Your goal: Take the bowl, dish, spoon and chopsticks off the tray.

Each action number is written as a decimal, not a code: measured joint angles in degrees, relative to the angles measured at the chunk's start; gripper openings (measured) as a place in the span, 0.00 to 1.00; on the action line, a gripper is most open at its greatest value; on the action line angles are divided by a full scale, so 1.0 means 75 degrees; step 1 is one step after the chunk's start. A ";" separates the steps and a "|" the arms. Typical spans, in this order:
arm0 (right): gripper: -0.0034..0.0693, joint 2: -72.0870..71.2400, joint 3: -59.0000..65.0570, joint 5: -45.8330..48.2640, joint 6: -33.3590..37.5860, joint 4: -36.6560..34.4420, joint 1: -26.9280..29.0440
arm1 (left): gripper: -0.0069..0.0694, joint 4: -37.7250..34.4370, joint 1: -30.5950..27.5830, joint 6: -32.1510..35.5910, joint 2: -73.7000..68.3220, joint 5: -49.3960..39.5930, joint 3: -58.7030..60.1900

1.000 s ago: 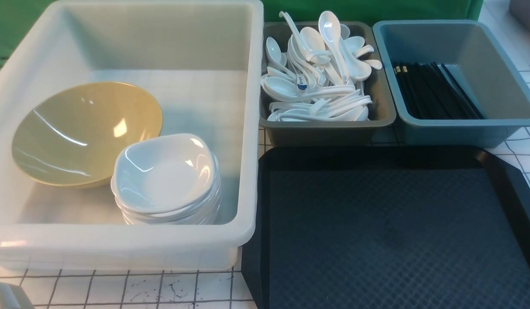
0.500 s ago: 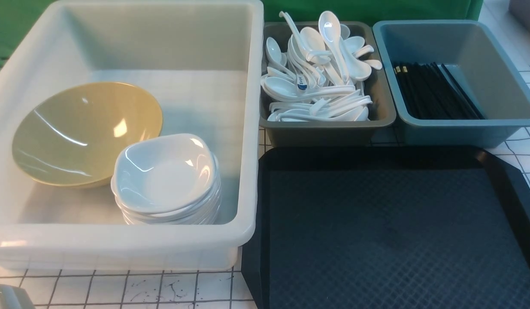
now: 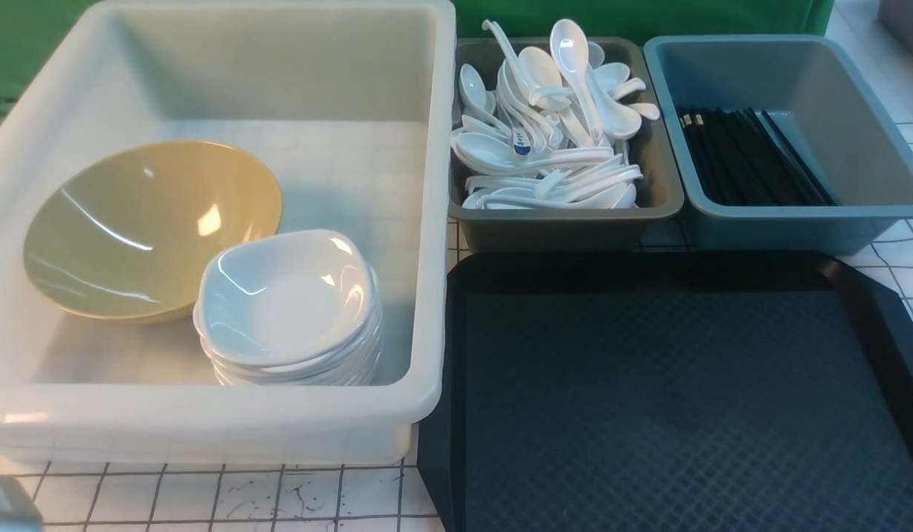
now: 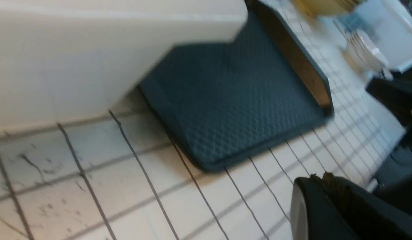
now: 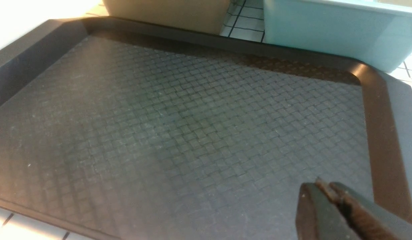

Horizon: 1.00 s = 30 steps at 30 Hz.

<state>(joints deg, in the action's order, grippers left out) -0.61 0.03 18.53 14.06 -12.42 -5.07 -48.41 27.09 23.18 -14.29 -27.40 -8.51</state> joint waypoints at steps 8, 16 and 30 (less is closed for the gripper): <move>0.11 0.0000 0.0000 0.0000 0.0000 0.0000 0.0007 | 0.09 0.1357 -0.2608 -0.0677 0.1026 0.0726 0.0010; 0.11 0.0000 0.0000 0.0000 0.0000 0.0000 0.0007 | 0.09 0.3446 -0.3749 -0.3454 0.1983 0.1306 0.0920; 0.11 0.0000 0.0000 0.0000 0.0000 0.0000 0.0007 | 0.09 0.5589 -0.3064 -0.6248 0.1990 0.1212 0.1340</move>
<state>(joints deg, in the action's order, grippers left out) -0.61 0.03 18.53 14.06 -12.42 -5.02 -6.49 4.11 -23.68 0.63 -18.31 1.54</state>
